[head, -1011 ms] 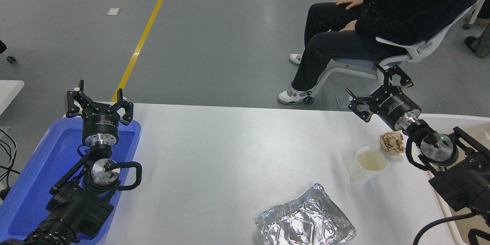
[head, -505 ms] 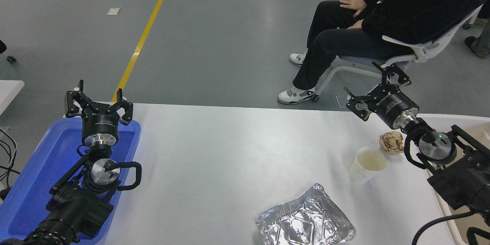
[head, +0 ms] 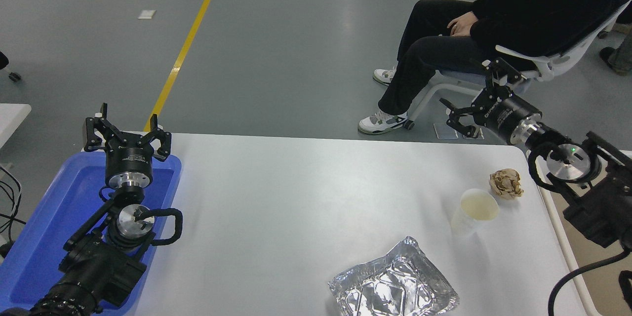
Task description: Pick up paper cup place in dustbin
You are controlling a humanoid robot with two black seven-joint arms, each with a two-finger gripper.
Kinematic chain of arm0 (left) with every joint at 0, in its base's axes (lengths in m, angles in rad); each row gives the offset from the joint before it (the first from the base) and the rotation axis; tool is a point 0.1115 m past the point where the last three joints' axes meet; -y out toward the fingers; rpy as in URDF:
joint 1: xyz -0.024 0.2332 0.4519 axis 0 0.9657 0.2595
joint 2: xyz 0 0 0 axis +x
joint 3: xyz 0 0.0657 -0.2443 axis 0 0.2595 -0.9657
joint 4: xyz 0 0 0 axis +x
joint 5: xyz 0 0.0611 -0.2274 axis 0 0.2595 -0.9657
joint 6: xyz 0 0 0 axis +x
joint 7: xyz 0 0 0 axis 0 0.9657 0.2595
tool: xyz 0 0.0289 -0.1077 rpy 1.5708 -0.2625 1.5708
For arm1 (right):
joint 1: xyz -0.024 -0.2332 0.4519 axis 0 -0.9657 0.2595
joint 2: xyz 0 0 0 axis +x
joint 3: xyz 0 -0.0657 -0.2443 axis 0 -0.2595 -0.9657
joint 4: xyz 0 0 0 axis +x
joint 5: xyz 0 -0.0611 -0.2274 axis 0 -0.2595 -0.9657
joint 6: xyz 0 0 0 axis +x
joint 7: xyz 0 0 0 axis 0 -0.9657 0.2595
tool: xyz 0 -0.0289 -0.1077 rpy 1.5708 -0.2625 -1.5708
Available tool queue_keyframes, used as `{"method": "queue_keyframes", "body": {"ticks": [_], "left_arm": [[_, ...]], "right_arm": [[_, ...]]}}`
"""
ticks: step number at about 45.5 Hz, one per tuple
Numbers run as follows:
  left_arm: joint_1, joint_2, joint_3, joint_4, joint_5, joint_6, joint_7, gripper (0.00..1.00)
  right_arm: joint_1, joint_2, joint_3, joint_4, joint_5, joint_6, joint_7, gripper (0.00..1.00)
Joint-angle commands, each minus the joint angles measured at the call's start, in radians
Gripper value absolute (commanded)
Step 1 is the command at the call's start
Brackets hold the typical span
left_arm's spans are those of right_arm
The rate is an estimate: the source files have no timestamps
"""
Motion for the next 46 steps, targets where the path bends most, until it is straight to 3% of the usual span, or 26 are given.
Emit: {"method": "queue_keyframes", "body": {"ticks": [1,18,33,39,46], "left_arm": [[0.0,0.0,0.0,0.001,-0.001,0.0,0.0,0.99],[0.0,0.0,0.0,0.001,0.0,0.0,0.0,0.99],[0.0,0.0,0.0,-0.001,-0.001,0.0,0.002,0.99],[0.0,0.0,0.0,0.001,0.0,0.0,0.002,0.99],[0.0,0.0,0.0,0.001,0.0,0.0,0.002,0.99]], "right_arm": [[0.181,-0.178,-0.226,0.078,-0.04,-0.006,-0.016,1.0],[0.463,-0.409,-0.717,0.432,-0.127,-0.052,-0.016,1.0],[0.814,-0.525,-1.185,0.64,-0.196,-0.148,-0.015,1.0],[1.101,-0.515,-1.513,0.713,-0.204,-0.15,-0.009,1.0],[1.282,-0.457,-1.699,0.802,-0.205,-0.148,-0.007,1.0]]}}
